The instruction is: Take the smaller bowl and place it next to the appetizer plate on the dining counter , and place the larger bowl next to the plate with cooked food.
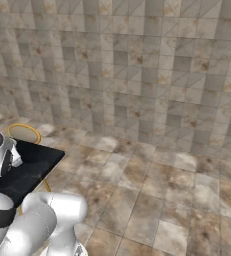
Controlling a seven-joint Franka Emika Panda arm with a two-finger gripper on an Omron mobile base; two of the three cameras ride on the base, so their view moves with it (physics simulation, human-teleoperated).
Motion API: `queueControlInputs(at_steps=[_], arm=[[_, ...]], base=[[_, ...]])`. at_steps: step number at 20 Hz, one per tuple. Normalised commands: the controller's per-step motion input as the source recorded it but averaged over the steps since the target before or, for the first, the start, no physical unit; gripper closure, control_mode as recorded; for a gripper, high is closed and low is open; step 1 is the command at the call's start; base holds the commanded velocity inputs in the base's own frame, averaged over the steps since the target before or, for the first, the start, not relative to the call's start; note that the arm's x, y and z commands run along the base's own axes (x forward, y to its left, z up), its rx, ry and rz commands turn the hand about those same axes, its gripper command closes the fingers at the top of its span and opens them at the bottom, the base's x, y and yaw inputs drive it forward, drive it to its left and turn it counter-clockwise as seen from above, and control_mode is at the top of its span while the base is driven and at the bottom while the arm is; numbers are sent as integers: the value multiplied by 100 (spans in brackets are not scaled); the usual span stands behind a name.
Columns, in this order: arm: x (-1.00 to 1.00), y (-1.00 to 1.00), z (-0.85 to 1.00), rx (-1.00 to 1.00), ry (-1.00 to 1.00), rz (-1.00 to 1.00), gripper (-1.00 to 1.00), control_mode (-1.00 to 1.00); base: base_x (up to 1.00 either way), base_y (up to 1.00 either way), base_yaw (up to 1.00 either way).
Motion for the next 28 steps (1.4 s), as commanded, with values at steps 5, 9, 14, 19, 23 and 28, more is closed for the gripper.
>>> queueControlInputs(at_steps=[5,9,14,19,23,28], arm=[[48,0,-24,0,-3,0,100,-100],[31,6,-38,0,-7,0,100,-100],[29,35,-38,0,-8,0,100,-100],[37,39,-3,1,-14,1,100,-100],[14,28,-23,0,-5,1,100,-100],[0,44,-22,0,0,2,100,-100]], base=[[0,0,0],[0,0,0],[0,0,0],[0,0,0],[0,0,0],[0,0,0]])
